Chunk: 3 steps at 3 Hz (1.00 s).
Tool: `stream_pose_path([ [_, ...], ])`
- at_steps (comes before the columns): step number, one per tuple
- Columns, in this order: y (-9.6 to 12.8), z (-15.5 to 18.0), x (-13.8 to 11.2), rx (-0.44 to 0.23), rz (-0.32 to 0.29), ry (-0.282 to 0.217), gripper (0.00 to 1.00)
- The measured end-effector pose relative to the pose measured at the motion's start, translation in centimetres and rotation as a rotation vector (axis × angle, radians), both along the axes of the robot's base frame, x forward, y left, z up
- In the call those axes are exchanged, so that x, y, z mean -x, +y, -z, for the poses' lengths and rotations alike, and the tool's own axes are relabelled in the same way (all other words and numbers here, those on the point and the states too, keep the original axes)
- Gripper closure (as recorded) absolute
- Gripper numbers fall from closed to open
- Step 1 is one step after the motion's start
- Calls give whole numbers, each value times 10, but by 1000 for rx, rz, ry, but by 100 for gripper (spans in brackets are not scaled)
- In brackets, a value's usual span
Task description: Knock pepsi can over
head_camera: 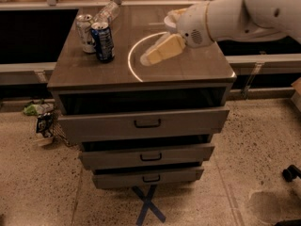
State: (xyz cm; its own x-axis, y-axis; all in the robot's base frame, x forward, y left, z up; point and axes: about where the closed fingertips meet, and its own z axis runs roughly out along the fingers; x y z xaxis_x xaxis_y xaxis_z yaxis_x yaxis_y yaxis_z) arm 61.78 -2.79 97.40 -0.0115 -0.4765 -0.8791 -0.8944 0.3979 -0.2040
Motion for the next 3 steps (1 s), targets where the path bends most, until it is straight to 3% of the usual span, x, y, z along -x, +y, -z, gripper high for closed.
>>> stream_pose_path([
  [1, 36, 12, -17, 99, -56, -22, 0],
  [2, 41, 13, -11, 42, -54, 1, 0],
  [3, 40, 31, -17, -89, -25, 40, 0],
])
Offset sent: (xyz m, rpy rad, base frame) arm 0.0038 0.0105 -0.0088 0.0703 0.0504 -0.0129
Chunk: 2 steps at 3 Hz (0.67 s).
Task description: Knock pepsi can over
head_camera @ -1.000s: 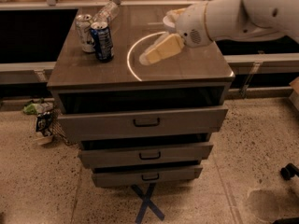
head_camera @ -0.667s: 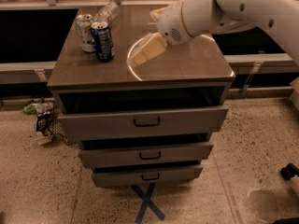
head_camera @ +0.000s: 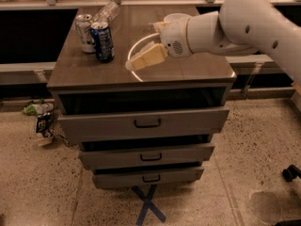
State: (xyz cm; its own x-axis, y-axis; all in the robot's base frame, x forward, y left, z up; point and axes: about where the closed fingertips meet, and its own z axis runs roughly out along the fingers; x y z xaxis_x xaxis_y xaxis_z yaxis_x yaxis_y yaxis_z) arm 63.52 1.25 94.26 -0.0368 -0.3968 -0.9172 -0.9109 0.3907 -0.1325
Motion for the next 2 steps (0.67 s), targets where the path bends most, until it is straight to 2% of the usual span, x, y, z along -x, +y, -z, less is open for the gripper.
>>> stream_pose_path([
  [1, 17, 13, -23, -152, 5, 17, 0],
  [2, 44, 14, -48, -272, -26, 14, 0],
])
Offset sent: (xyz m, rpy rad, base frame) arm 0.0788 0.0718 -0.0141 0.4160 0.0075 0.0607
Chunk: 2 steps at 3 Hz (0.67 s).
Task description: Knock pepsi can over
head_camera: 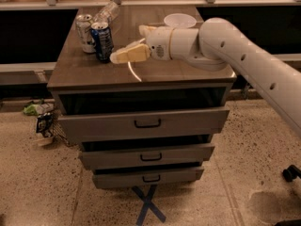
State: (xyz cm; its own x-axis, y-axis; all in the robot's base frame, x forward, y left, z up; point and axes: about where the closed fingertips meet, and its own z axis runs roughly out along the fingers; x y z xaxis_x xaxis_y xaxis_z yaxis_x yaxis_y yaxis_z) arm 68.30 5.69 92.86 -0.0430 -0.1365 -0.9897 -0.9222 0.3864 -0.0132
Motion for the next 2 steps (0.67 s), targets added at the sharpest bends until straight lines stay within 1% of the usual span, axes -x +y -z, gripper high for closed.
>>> stream_pose_path([
  [1, 30, -1, -20, -17, -39, -49, 0],
  [2, 60, 12, -40, 15, -81, -80, 0],
])
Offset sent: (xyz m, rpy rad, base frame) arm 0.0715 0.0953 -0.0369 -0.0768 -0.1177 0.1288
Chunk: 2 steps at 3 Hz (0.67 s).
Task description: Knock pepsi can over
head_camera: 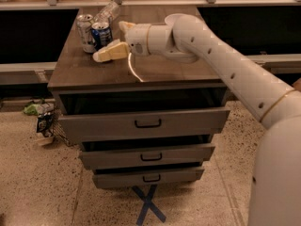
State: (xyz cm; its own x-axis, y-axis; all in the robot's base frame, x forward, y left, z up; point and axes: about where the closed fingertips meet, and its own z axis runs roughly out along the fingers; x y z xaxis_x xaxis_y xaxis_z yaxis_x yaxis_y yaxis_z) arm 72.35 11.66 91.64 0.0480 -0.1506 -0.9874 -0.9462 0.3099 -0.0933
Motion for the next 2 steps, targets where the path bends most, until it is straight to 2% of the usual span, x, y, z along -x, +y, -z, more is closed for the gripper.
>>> stream_pose_path([
  [1, 25, 17, -21, 17, -24, -11, 0],
  [2, 42, 30, -36, 4, -45, -7, 15],
])
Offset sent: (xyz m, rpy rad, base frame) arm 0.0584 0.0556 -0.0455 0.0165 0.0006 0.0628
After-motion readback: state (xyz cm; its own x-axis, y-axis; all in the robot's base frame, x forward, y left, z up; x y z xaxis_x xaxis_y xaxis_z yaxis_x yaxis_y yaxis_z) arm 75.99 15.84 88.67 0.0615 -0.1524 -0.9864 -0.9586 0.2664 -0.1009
